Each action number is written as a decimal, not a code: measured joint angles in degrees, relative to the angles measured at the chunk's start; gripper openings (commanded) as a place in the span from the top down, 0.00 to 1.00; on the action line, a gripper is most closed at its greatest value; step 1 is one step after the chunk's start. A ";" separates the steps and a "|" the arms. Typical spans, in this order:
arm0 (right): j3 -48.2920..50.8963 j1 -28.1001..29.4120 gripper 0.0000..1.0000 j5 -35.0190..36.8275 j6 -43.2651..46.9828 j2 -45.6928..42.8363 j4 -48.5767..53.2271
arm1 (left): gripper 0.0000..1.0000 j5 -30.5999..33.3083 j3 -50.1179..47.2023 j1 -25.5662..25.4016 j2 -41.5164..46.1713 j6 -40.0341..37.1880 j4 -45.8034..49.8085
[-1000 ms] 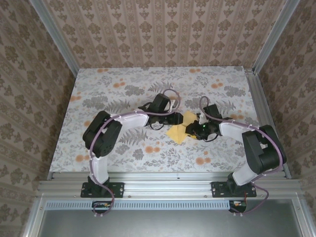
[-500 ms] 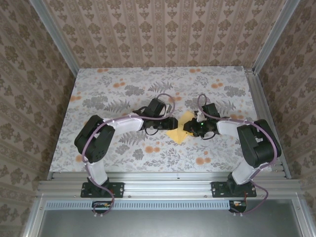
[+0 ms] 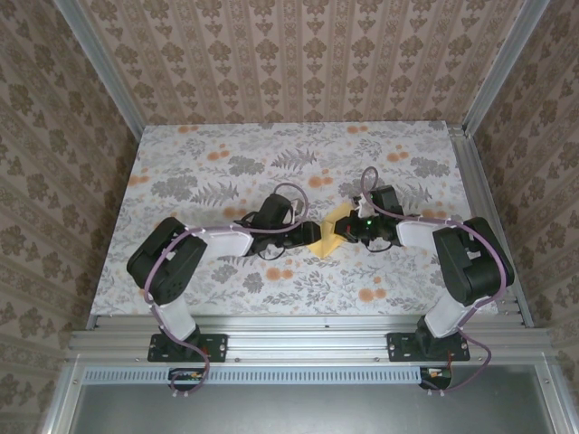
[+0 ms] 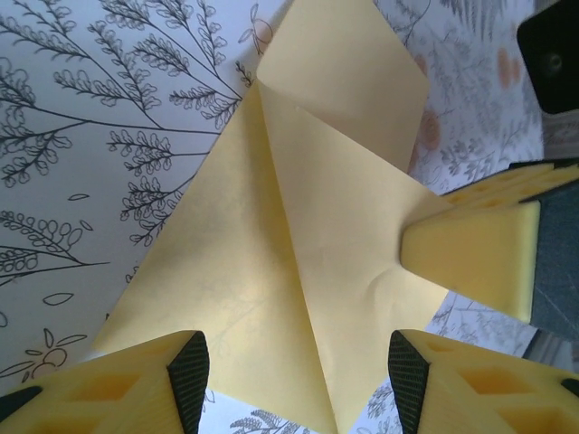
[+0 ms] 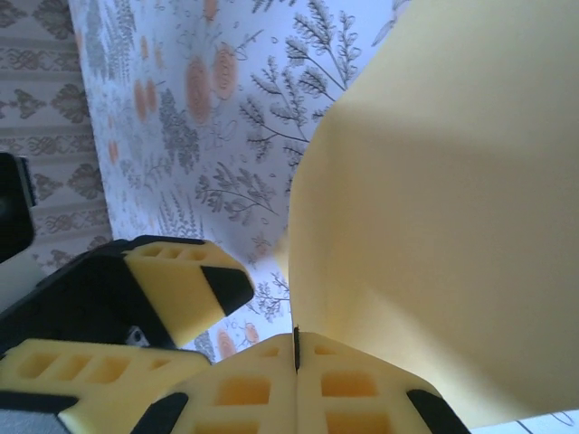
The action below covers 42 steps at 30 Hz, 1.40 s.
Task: Fold a paper plane with a square sheet of paper (pick it up from the middle)
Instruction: Fold the triangle a second time at the center of the table, then turn over the paper at the center of the table.
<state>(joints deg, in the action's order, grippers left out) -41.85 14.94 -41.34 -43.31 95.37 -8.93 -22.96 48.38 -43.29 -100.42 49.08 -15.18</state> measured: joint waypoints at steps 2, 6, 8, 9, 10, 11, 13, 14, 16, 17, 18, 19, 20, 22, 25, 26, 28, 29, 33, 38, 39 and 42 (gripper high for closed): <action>0.22 0.00 0.99 -0.70 -0.26 0.00 -0.50 | 0.41 -0.24 -1.16 0.26 0.00 1.95 -2.62; 1.42 0.00 0.99 -1.99 -1.05 -0.07 -2.71 | 0.40 -0.83 -2.25 0.31 -0.02 5.90 -8.48; 2.16 -0.02 0.99 -2.64 -1.77 -0.13 -3.76 | 0.40 -1.25 -2.54 0.28 -0.11 7.56 -11.10; 2.62 -0.02 0.99 -2.93 -2.08 -0.22 -4.33 | 0.40 -1.33 -2.62 0.28 -0.28 8.39 -12.50; 2.99 -0.02 1.00 -3.08 -2.32 -0.44 -4.68 | 0.40 -1.49 -2.67 0.28 -0.61 9.16 -13.88; 3.21 -0.07 1.00 -3.30 -2.45 -0.66 -4.70 | 0.40 -1.55 -2.67 0.31 -0.96 9.66 -14.86; 3.63 -0.24 1.00 -3.72 -2.95 -1.51 -4.81 | 0.40 -1.73 -2.67 0.26 -1.90 10.51 -16.24; 3.78 -0.46 1.00 -3.96 -3.10 -2.01 -4.87 | 0.40 -1.70 -2.67 0.26 -2.25 10.78 -16.44; 3.96 -0.81 1.00 -4.22 -3.39 -2.80 -5.14 | 0.40 -1.68 -2.69 0.24 -2.54 11.04 -16.44; 4.11 -1.05 1.00 -4.37 -3.45 -3.21 -5.35 | 0.40 -1.70 -2.69 0.22 -2.60 11.19 -16.52; 4.31 -1.25 1.00 -4.52 -3.52 -3.54 -5.57 | 0.40 -1.70 -2.69 0.20 -2.60 11.23 -16.59; 4.52 -1.49 1.00 -4.61 -3.63 -3.85 -5.90 | 0.40 -1.70 -2.69 0.13 -2.60 11.34 -16.63; 4.79 -1.66 1.00 -4.63 -3.67 -4.15 -6.05 | 0.40 -1.68 -2.69 -0.04 -2.60 11.37 -16.68; 5.25 -1.95 1.00 -4.83 -4.13 -4.33 -6.62 | 0.40 -1.70 -2.69 -0.37 -2.60 11.41 -16.83; 6.25 -2.32 1.00 -5.68 -5.51 -4.33 -8.33 | 0.40 -1.77 -2.69 -1.03 -2.84 12.09 -18.21; 6.60 -2.40 1.00 -5.90 -6.16 -4.33 -9.05 | 0.40 -1.75 -2.69 -1.36 -3.02 12.50 -18.78; 7.10 -2.73 1.00 -6.36 -7.13 -4.35 -10.32 | 0.40 -1.75 -2.69 -1.64 -3.43 13.18 -19.87; 7.21 -2.91 1.00 -6.58 -7.63 -4.37 -10.75 | 0.40 -1.75 -2.69 -1.66 -3.72 13.51 -20.52; 7.34 -3.50 1.00 -7.41 -9.38 -4.39 -12.81 | 0.40 -1.90 -2.69 -1.68 -4.87 14.40 -21.86; 7.48 -3.85 1.00 -8.07 -10.58 -4.70 -14.27 | 0.40 -2.10 -2.64 -1.79 -6.03 15.28 -22.69; 7.50 -3.89 1.00 -8.24 -10.75 -4.72 -14.56 | 0.40 -2.16 -2.64 -1.88 -6.05 15.50 -22.69; 7.69 -4.04 1.00 -8.63 -11.39 -4.72 -15.45 | 0.40 -2.34 -2.08 -2.38 -6.05 15.89 -22.64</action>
<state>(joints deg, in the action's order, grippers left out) -34.15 10.90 -49.98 -54.70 90.65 -24.38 -25.30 46.30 -45.67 -106.48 64.97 -37.82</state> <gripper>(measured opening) 0.066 0.601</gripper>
